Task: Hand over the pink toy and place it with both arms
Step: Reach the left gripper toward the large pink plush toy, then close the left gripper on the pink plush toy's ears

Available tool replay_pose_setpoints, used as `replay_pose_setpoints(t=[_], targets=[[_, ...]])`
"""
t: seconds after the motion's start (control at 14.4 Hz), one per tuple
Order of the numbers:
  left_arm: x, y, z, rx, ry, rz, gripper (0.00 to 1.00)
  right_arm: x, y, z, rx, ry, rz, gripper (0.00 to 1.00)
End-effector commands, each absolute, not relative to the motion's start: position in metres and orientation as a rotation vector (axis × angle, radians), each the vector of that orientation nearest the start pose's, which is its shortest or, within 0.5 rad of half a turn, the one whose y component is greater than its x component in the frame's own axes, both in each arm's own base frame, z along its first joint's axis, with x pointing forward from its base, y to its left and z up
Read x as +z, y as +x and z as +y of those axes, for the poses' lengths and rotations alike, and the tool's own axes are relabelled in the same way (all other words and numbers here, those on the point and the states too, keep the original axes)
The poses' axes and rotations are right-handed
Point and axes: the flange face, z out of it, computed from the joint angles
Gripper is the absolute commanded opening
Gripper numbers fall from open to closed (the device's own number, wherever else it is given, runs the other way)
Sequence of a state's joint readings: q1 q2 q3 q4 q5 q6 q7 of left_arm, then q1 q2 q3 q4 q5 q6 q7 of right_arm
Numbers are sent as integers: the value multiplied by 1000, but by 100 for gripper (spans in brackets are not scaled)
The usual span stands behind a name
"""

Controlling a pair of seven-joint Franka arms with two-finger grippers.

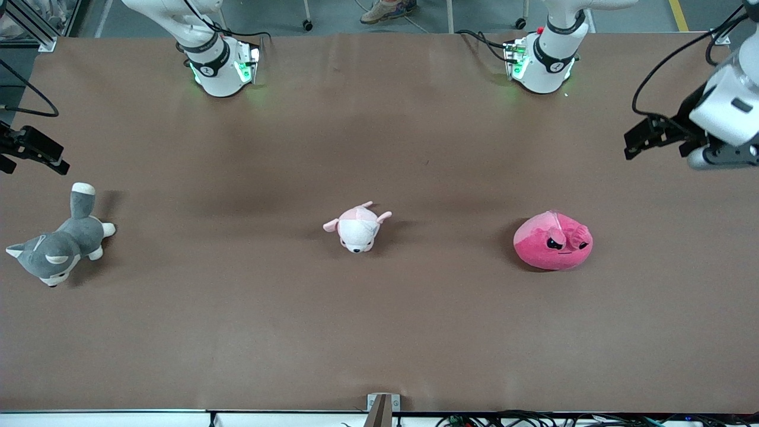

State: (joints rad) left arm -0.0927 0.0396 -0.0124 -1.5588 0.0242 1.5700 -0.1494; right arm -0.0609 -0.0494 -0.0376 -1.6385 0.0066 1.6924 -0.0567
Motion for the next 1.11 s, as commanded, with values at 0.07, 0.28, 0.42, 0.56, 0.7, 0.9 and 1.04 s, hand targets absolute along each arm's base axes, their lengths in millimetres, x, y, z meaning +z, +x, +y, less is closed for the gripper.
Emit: replay_pose_setpoints(t=[0.07,0.28,0.42,0.56,0.7,0.9,1.04], targets=[[556,604,-40,61,-3102,-71,100,636,546,-55,-188,-3137,56,100],[509,630,-37,72,-3105,-79,100,639,545,-55,-200,-3137,54,100],[477,645,-36,78,-3114,-89,100,638,549,-54,-253,-3135,54,100],[451,653,-41,109,-3138,-96,100,633,549,-56,-244,-3136,59,100],[435,654,-41,146,-3141,-101,100,623,536,-55,-212,-3135,59,100],[413,651,-41,151,-3139,-132,100,621,520,-52,-210,-3133,54,100],[404,650,-38,144,-3140,-137,100,621,515,-53,-246,-3131,57,100]])
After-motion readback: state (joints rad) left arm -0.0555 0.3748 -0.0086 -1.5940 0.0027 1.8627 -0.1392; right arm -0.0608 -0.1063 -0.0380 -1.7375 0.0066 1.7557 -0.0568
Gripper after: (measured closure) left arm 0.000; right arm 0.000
